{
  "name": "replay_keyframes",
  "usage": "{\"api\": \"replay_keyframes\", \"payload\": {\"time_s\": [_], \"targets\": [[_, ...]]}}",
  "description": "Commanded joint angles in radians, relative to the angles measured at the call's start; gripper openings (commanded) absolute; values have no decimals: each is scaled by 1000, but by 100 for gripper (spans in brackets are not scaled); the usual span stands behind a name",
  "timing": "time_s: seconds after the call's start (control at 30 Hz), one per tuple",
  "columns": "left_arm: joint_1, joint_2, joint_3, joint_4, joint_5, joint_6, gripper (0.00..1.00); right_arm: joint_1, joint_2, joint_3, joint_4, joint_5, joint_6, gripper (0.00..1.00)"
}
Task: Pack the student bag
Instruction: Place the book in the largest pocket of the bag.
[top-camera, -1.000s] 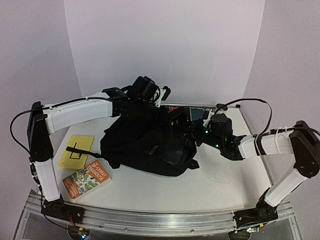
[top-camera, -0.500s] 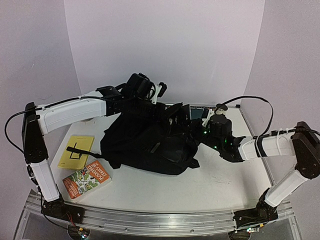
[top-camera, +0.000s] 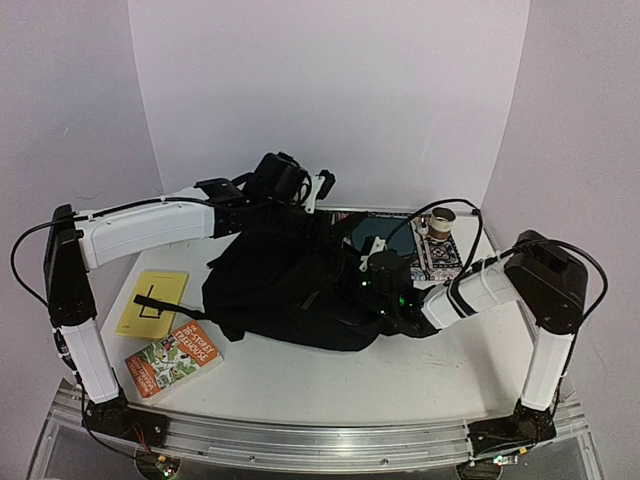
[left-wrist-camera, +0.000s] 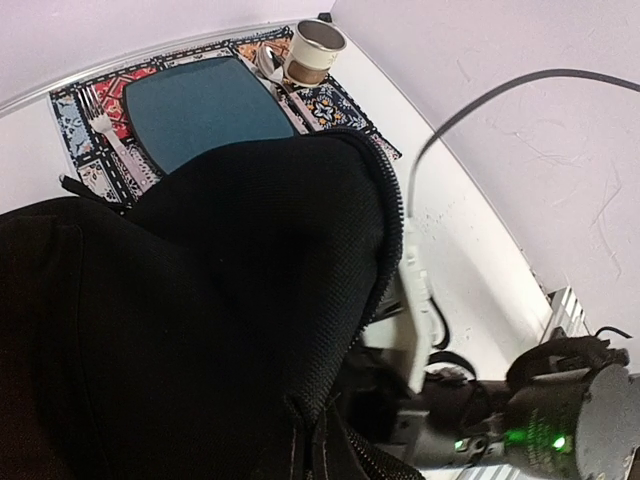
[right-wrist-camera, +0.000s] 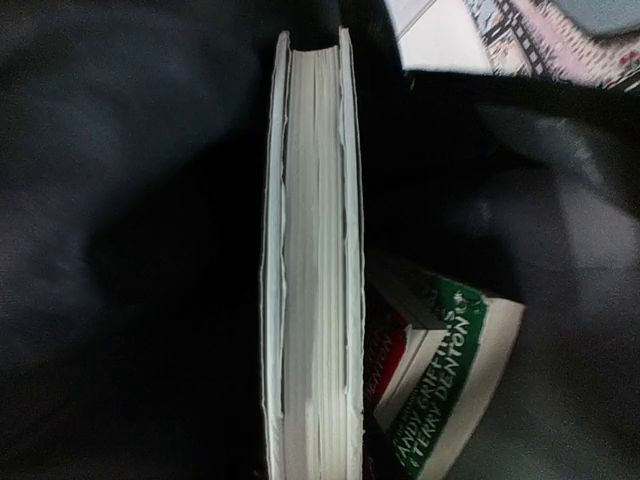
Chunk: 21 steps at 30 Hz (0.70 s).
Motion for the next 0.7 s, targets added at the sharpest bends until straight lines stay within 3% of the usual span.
{"api": "replay_keyframes", "payload": {"time_s": [0.0, 0.1, 0.23, 0.3, 0.53, 0.6, 0.67], "targets": [[-4, -75, -29, 105, 32, -15, 0, 22, 44, 44, 152, -60, 28, 22], [0, -94, -63, 118, 26, -20, 0, 23, 27, 19, 87, -128, 20, 43], [2, -114, -97, 132, 17, -24, 0, 23, -34, 9, -94, -220, -44, 60], [6, -123, -113, 136, 13, -26, 0, 23, -62, 16, -179, -263, -83, 63], [10, -150, -155, 149, 17, -33, 0, 21, -99, 29, -380, -393, -203, 65], [10, -157, -162, 150, 18, -35, 0, 21, -95, 31, -389, -409, -210, 58], [10, -162, -165, 153, 26, -37, 0, 21, -85, 38, -386, -409, -206, 45]]}}
